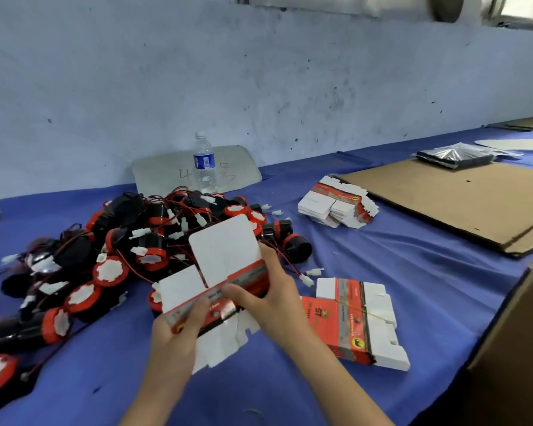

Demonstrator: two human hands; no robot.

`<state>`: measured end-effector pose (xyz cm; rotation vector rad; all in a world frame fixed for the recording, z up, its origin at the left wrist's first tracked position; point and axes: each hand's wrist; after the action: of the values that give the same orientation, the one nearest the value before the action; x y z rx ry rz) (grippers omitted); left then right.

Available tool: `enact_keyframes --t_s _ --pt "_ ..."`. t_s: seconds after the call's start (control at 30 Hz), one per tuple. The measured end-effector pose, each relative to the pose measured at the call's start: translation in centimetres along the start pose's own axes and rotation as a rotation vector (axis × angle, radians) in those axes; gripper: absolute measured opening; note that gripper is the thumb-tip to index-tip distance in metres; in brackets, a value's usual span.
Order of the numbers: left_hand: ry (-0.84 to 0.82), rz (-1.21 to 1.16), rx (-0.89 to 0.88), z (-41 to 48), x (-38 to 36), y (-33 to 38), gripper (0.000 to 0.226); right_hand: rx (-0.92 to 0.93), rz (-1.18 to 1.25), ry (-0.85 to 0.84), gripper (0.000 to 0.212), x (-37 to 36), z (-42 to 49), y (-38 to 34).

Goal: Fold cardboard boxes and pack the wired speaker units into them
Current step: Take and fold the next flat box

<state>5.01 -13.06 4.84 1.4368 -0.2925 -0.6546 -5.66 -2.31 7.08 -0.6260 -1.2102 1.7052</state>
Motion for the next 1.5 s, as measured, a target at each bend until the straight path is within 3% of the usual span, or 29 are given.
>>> enact_keyframes --t_s 0.13,0.27,0.33,0.47,0.53,0.63,0.77,0.93,1.0,1.13,1.23,1.33,1.5 --pt "0.037 0.083 -0.012 -0.3 -0.6 -0.7 0.035 -0.043 0.114 -0.022 0.054 -0.6 -0.3 2.3" --pt "0.089 0.146 -0.055 0.2 -0.2 -0.9 0.034 -0.014 0.182 0.026 0.048 -0.4 -0.5 3.0" --pt "0.085 0.114 0.003 0.2 -0.2 -0.7 0.032 -0.041 0.193 0.015 0.045 -0.5 -0.6 3.3" --pt "0.09 -0.194 0.313 -0.2 -0.3 -0.5 0.035 -0.126 0.216 0.016 0.038 -0.4 -0.6 3.9" --pt "0.045 -0.29 0.385 -0.4 -0.5 -0.4 0.031 -0.143 0.214 0.002 0.037 -0.3 -0.5 4.1" --pt "0.037 -0.279 0.368 -0.3 -0.6 -0.6 0.028 -0.148 0.206 0.006 0.041 -0.2 -0.5 4.2" --pt "0.082 -0.222 0.337 0.1 -0.5 -0.9 0.048 -0.155 0.169 -0.039 0.049 -0.2 -0.6 4.2" --pt "-0.053 -0.319 0.372 -0.3 -0.5 -0.8 0.022 -0.165 0.191 -0.004 0.035 -0.3 -0.8 4.1" --pt "-0.074 -0.242 0.285 -0.7 -0.7 -0.9 0.026 -0.174 0.202 0.037 0.035 -0.4 -1.0 3.9" --pt "-0.197 0.096 -0.154 -1.9 -1.3 -1.4 0.053 -0.139 0.183 0.138 0.048 -0.4 -1.3 3.6" --pt "-0.252 0.263 -0.365 -2.1 -1.2 -1.8 0.062 -0.091 0.171 0.188 0.054 -0.2 -1.6 3.4" --pt "-0.289 0.265 -0.403 -2.1 -1.1 -2.2 0.059 -0.065 0.213 0.189 0.055 0.1 -1.7 3.2" --pt "-0.252 0.265 -0.458 -2.2 -0.8 -2.6 0.081 -0.079 0.387 0.093 0.067 0.2 -1.7 3.1"
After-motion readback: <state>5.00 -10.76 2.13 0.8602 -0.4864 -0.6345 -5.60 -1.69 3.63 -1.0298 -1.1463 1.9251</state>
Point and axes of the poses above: each hand's wrist, its own z-axis towards the middle knuckle, its own x-axis out of the back of the hand, y = z × x, and after that the axes turned 10 degrees about y, right-handed
